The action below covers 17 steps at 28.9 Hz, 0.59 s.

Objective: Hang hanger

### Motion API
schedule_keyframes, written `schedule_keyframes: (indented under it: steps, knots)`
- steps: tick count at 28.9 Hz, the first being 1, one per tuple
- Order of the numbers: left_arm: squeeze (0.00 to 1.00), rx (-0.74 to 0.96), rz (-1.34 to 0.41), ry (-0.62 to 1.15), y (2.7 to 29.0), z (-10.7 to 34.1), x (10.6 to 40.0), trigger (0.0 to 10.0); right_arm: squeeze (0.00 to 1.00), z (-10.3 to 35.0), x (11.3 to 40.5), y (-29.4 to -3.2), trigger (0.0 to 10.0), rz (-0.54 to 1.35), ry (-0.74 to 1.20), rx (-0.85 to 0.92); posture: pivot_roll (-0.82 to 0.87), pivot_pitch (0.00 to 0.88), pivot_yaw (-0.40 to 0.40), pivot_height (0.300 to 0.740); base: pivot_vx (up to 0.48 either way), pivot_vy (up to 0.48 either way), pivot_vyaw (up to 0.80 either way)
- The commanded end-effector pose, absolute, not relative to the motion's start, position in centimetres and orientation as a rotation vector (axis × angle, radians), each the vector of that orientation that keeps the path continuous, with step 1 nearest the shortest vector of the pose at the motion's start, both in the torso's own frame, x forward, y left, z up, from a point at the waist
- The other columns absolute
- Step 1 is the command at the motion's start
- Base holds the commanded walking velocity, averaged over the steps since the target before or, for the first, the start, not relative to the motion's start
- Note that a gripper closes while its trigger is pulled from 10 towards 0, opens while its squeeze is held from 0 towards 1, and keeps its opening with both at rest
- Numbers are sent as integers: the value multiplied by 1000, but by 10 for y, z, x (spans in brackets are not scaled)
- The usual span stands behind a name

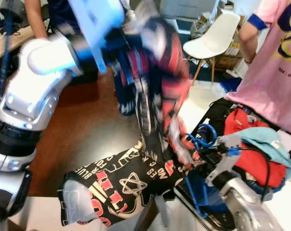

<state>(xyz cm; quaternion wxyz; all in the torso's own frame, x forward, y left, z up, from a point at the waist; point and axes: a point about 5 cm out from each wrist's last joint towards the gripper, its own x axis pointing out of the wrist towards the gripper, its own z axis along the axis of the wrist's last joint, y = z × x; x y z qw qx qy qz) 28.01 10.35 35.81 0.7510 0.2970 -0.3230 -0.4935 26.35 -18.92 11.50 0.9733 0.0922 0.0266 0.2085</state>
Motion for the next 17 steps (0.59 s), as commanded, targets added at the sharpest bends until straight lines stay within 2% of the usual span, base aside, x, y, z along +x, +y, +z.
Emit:
schedule_keyframes:
  steps: [1,5,6,10,11,13,14,16,17]
  knots:
    - [0,728,-1188,-549,108,328,270,10000,0,115,262,-193,10000,413,59,184,63,52,-100,740,0,0,0]
    - [0,728,-1188,-549,108,328,270,10000,0,115,262,-193,10000,413,59,184,63,52,-100,740,0,0,0]
    - [0,812,-1249,-324,123,293,264,10000,0,115,262,-193,10000,415,61,182,64,53,-101,740,0,0,0]
    - [0,812,-1249,-324,123,293,264,10000,0,115,262,-193,10000,415,61,182,64,53,-101,740,0,0,0]
    - [0,900,-1281,-47,145,257,258,10000,0,115,262,-193,10000,416,63,180,62,52,-102,740,0,0,0]
    - [0,900,-1281,-47,145,257,258,10000,0,115,262,-193,10000,416,63,180,62,52,-102,740,0,0,0]
    - [0,972,-1279,222,170,225,253,10000,0,116,262,-193,10000,417,64,179,60,52,-103,740,0,0,0]
    - [0,972,-1279,222,170,225,253,10000,0,116,262,-193,10000,417,64,179,60,52,-103,740,0,0,0]
    - [0,1015,-1249,402,188,205,249,10000,0,116,262,-194,10000,417,64,177,57,52,-101,740,0,0,0]
